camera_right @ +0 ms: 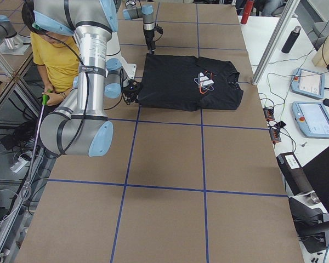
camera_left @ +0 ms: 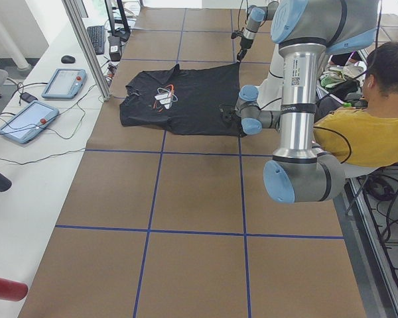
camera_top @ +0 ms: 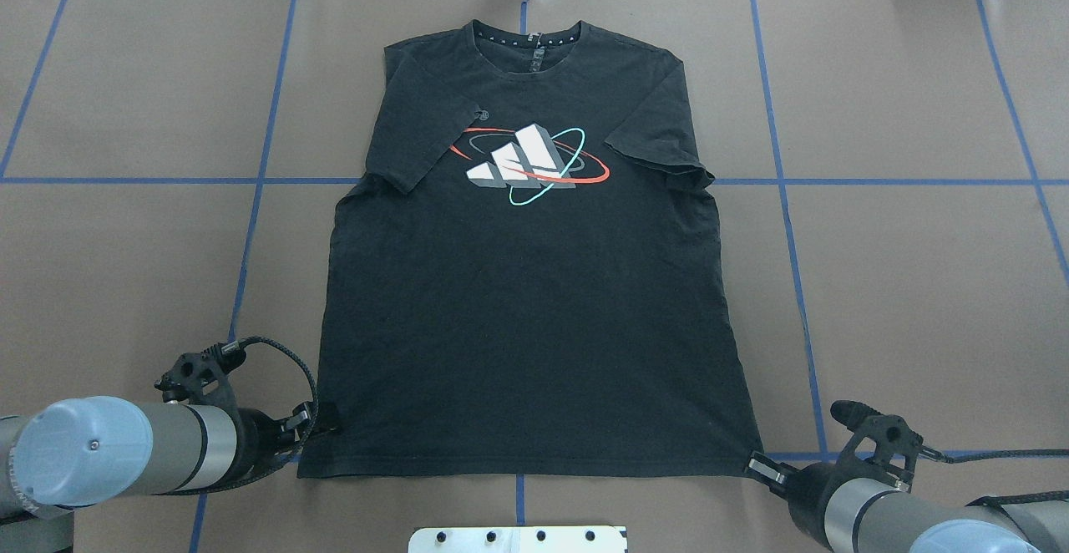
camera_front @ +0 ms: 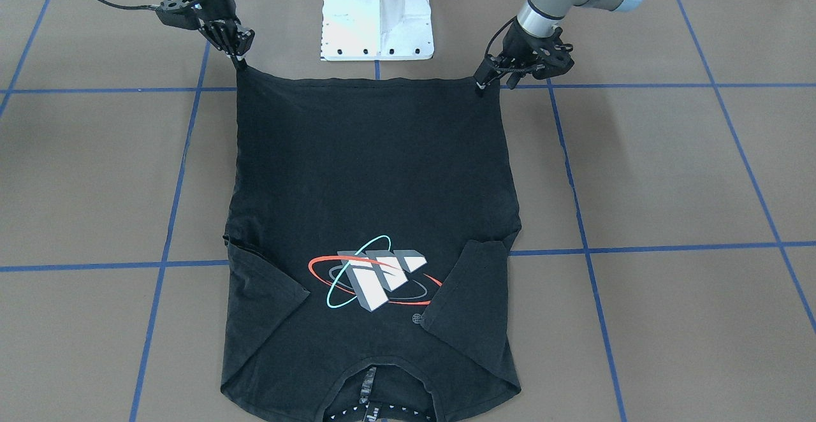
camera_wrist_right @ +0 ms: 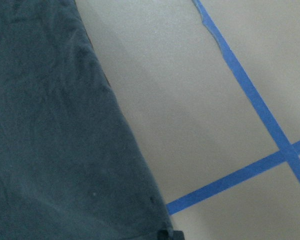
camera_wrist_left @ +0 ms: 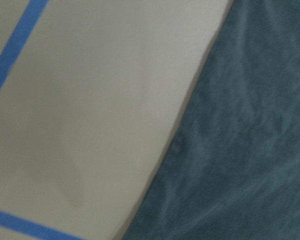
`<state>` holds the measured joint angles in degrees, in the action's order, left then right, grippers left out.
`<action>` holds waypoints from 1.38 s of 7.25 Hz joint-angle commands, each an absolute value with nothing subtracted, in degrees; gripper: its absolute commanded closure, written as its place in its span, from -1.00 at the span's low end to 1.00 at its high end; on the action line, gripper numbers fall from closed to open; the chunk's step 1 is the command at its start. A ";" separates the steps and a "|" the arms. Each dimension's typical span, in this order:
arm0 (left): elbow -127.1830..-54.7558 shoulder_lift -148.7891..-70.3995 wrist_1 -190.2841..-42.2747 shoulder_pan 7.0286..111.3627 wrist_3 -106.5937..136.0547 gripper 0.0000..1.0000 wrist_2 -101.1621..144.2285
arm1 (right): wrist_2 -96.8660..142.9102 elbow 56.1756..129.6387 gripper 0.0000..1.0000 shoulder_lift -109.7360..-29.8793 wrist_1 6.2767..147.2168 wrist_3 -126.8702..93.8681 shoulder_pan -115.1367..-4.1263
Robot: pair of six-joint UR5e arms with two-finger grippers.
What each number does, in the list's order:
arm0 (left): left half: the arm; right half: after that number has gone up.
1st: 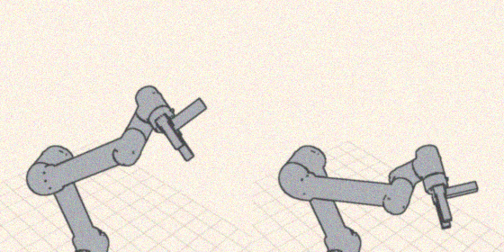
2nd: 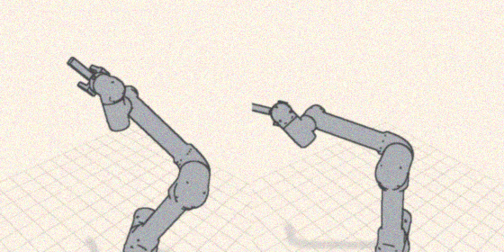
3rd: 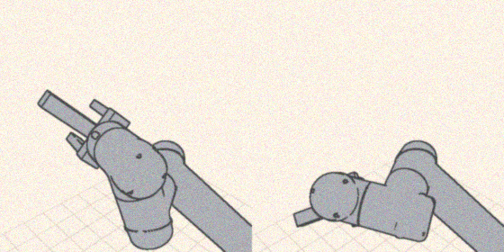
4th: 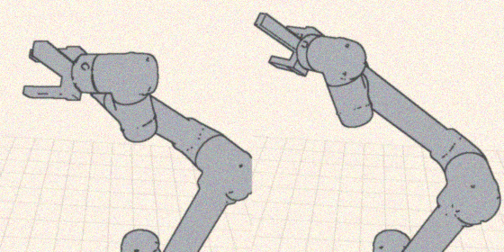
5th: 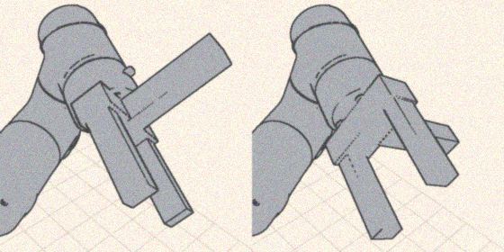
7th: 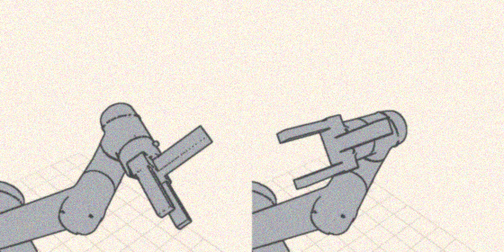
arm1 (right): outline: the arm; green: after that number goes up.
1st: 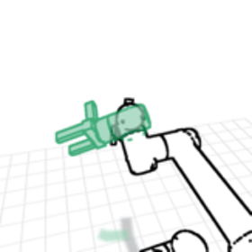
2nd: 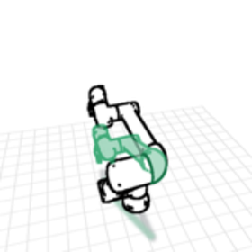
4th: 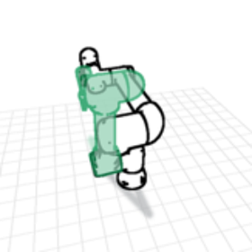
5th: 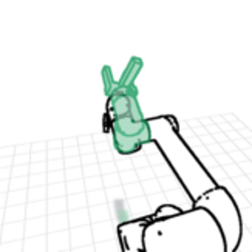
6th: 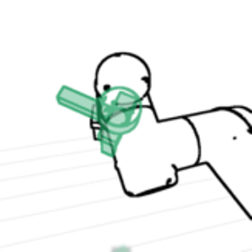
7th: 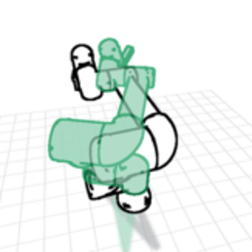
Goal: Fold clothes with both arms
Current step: 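Move the left gripper to the hem corner nearest the robot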
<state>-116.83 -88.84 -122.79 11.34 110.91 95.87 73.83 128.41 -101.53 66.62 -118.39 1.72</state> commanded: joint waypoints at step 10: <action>-116.10 -88.68 -122.61 9.93 113.20 1.00 96.33 | 73.83 128.41 1.00 -101.60 66.62 -118.39 1.76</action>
<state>-115.55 -88.76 -122.70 9.83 113.20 96.09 73.89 128.41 -101.60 66.62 -118.39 1.76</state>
